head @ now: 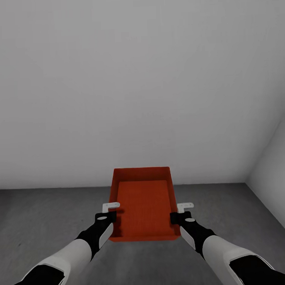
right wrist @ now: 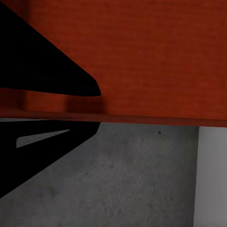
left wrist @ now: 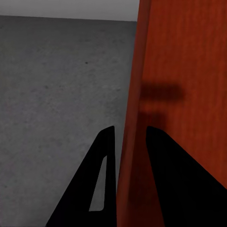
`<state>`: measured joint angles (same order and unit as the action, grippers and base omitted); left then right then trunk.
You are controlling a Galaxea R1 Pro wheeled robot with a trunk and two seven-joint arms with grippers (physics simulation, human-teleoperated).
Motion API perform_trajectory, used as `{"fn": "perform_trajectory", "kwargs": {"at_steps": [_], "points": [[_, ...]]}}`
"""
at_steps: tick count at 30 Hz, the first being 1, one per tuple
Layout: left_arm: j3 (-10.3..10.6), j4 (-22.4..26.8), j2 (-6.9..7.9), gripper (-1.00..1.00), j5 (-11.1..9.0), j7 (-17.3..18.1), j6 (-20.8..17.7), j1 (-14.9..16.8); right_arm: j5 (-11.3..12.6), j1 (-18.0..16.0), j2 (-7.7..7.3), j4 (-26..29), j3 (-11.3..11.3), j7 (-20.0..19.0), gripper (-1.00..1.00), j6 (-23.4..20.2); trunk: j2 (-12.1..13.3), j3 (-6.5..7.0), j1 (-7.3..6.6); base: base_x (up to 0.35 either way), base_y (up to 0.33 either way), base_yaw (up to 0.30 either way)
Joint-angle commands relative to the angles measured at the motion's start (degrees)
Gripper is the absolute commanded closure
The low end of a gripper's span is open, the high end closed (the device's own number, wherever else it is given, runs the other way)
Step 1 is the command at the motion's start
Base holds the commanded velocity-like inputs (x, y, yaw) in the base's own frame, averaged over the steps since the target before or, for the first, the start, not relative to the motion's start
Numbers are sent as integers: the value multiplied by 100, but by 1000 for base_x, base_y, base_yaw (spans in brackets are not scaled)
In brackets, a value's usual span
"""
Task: Move the two storage containers from the living room to the garage. In the garage, place one container on the floor and stack the other container on top of it (either order is fine).
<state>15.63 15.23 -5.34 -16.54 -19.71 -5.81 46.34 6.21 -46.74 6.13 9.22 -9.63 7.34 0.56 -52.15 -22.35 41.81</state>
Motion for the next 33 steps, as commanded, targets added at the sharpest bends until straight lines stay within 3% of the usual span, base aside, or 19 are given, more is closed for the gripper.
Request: {"fn": "perform_trajectory", "kwargs": {"at_steps": [1,33], "points": [[-104,162,-2,100,120,-68,-20,3,108,-1,27,-16,31,39,100,5,-5,-16,0,0,0,0],[-99,144,-2,100,125,-68,-16,2,108,-1,20,-16,31,39,100,14,-5,-310,0,0,0,0]]}}
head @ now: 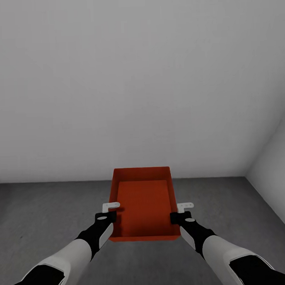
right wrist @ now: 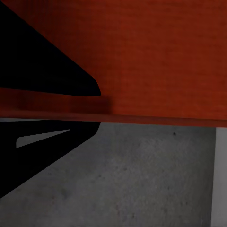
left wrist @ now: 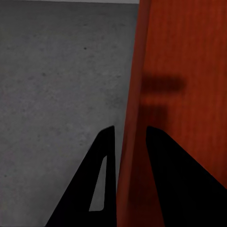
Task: Move the two storage containers from the living room to the garage. In the garage, place one container on the floor and stack the other container on top of it (either order is fine).
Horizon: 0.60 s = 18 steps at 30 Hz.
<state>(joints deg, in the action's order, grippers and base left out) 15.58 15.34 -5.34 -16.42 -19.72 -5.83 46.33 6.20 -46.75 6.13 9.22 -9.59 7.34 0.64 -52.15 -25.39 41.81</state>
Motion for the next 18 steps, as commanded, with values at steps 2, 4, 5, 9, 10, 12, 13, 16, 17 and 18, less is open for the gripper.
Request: {"fn": "perform_trajectory", "kwargs": {"at_steps": [2,4,5,9,10,12,13,16,17,18], "points": [[-93,135,-2,100,112,-67,-15,5,109,-1,20,-17,28,40,100,6,-5,-25,0,0,0,0],[-94,136,-2,100,112,-67,-15,6,109,-1,20,-17,28,40,100,6,-5,-43,0,0,0,0],[-93,133,-2,100,112,-67,-15,7,109,-1,20,-17,28,38,100,6,-5,-52,0,0,0,0],[-93,129,-2,100,112,-67,-12,6,109,-1,20,-17,28,36,100,6,-5,-89,0,0,0,0],[-94,130,-2,100,112,-67,-12,7,109,-1,20,-17,28,34,100,6,-5,-98,0,0,0,0],[-92,134,-1,100,112,-67,-12,6,109,-1,20,-17,28,32,100,6,-5,-116,0,0,0,0],[-93,135,-1,100,112,-67,-13,7,109,-1,20,-17,28,30,100,6,-5,-126,0,0,0,0],[-93,134,-1,100,112,-67,-11,7,109,-1,16,-17,28,24,100,11,-5,-153,0,0,0,0],[-92,130,-2,100,112,-67,-12,8,109,-1,13,-17,29,23,100,13,-5,-162,0,0,0,0],[-91,129,-2,100,112,-67,-10,6,109,-1,12,-17,28,22,100,14,-5,-172,0,0,0,0]]}}
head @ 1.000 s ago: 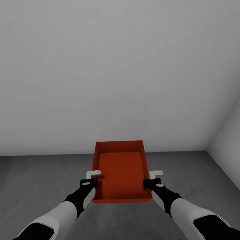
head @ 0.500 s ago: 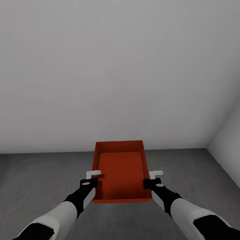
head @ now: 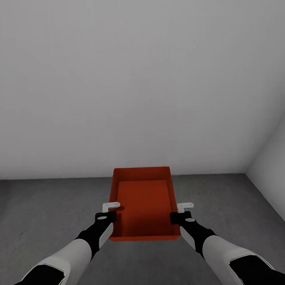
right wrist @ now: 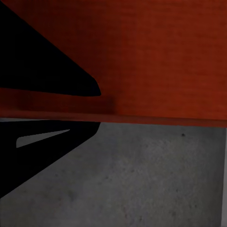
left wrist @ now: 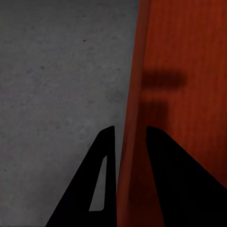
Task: Move the two storage containers from the living room to the garage. In the garage, place one container on the floor and stack the other container on top of it (either order is fine).
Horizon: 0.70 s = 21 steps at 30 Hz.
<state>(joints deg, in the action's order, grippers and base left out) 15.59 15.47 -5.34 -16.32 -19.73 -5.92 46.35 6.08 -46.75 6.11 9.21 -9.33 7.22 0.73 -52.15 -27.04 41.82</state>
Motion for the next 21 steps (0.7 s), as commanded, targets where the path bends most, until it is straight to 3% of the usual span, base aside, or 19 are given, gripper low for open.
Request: {"fn": "perform_trajectory", "kwargs": {"at_steps": [1,21], "points": [[-92,116,-2,100,103,-66,-2,4,122,-1,14,-16,2,35,100,5,-5,-15,0,0,0,0],[-94,115,-1,100,103,-66,-3,5,122,-1,10,-12,4,34,100,6,-5,-199,0,0,0,0]]}}
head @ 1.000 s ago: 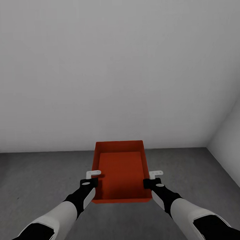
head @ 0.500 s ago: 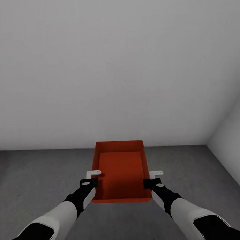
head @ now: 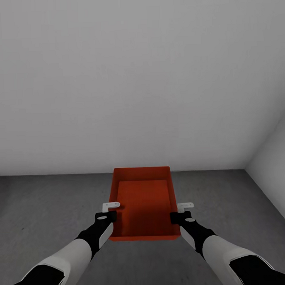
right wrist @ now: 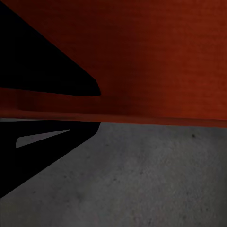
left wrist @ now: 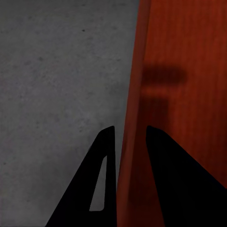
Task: Move the two storage containers from the living room to the garage. In the garage, place one container on the floor and stack the other container on top of it (either order is fine).
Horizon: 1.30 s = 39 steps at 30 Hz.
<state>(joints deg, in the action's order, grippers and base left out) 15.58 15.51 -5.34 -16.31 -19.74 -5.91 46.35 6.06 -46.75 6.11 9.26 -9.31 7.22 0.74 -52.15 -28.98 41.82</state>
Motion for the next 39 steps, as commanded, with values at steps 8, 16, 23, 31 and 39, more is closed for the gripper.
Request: {"fn": "perform_trajectory", "kwargs": {"at_steps": [8,16,23,31,39], "points": [[-93,110,-1,100,102,-65,-5,4,124,-1,13,-17,-1,34,100,5,-4,-79,0,0,0,0],[-96,118,4,100,102,-65,-2,3,124,-1,13,-15,-1,34,100,-1,-4,-153,0,0,0,0],[-93,116,5,100,102,-65,0,1,124,-1,15,-18,-1,34,100,-1,-4,-217,0,0,0,0],[-93,119,5,100,102,-65,-4,4,124,-1,13,-15,-1,34,100,-4,-4,-291,0,0,0,0],[-95,119,6,100,102,-65,-4,4,124,-1,13,-20,-1,34,100,-4,-4,-364,0,0,0,0]]}}
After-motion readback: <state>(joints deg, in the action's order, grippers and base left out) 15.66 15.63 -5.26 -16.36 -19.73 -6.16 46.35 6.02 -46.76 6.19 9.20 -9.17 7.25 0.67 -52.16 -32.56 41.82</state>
